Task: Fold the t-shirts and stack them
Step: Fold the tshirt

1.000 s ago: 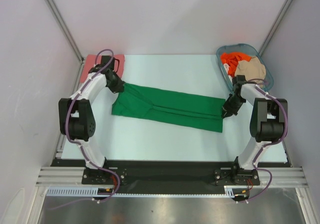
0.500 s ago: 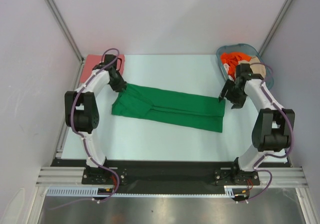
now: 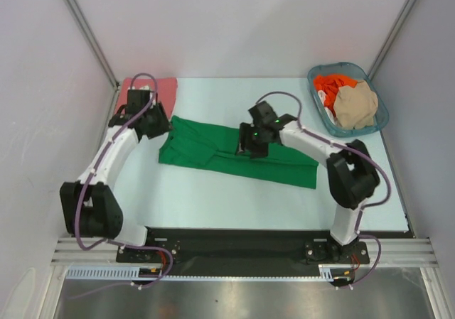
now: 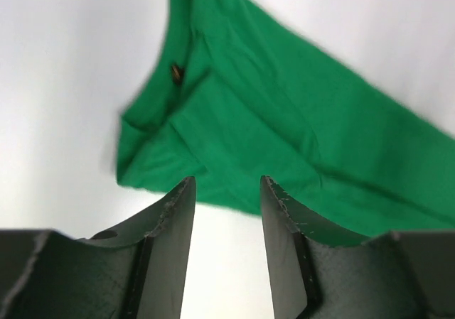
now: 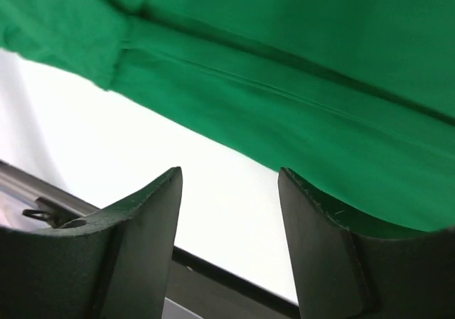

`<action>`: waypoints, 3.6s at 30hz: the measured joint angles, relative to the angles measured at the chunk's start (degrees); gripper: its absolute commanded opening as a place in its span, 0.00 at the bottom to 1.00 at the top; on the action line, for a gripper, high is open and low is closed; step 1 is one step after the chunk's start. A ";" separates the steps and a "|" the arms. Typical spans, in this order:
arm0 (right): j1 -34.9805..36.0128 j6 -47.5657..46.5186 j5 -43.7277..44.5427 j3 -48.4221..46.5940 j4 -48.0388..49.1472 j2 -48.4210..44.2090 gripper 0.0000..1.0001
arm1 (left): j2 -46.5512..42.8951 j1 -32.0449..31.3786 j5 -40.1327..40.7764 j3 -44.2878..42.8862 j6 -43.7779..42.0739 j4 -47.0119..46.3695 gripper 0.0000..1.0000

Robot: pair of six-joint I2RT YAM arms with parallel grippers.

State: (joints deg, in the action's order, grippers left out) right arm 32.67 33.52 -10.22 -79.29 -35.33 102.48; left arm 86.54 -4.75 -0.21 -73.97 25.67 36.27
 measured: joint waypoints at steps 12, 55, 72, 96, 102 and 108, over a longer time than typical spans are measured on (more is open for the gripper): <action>8.22 11.98 -9.86 -3.48 18.58 16.15 0.57 | 4.90 2.36 -8.55 8.57 -8.72 -4.66 0.33; -2.47 -1.44 -5.75 -10.60 3.72 15.10 0.50 | 13.81 -5.73 -27.41 10.08 8.11 -18.80 0.38; -15.56 -11.32 -5.73 5.90 2.14 6.82 0.73 | 19.30 -8.66 -16.02 7.10 8.52 -15.65 0.56; -1.31 -23.89 12.22 12.81 -13.11 -8.61 0.75 | -6.36 13.31 -16.48 33.16 16.61 -21.14 0.50; -0.17 -26.14 16.76 15.28 -13.53 -8.90 0.73 | -1.11 14.56 -14.71 33.16 17.57 -23.08 0.51; 1.97 -29.55 18.60 17.86 -11.02 -9.03 0.65 | 0.46 15.80 -13.31 32.94 18.01 -23.67 0.52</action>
State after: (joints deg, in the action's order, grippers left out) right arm 34.63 3.97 8.38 -61.43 -46.35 93.45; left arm 87.00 11.05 -13.52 -41.04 43.68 12.60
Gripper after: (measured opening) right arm 0.675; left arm 0.516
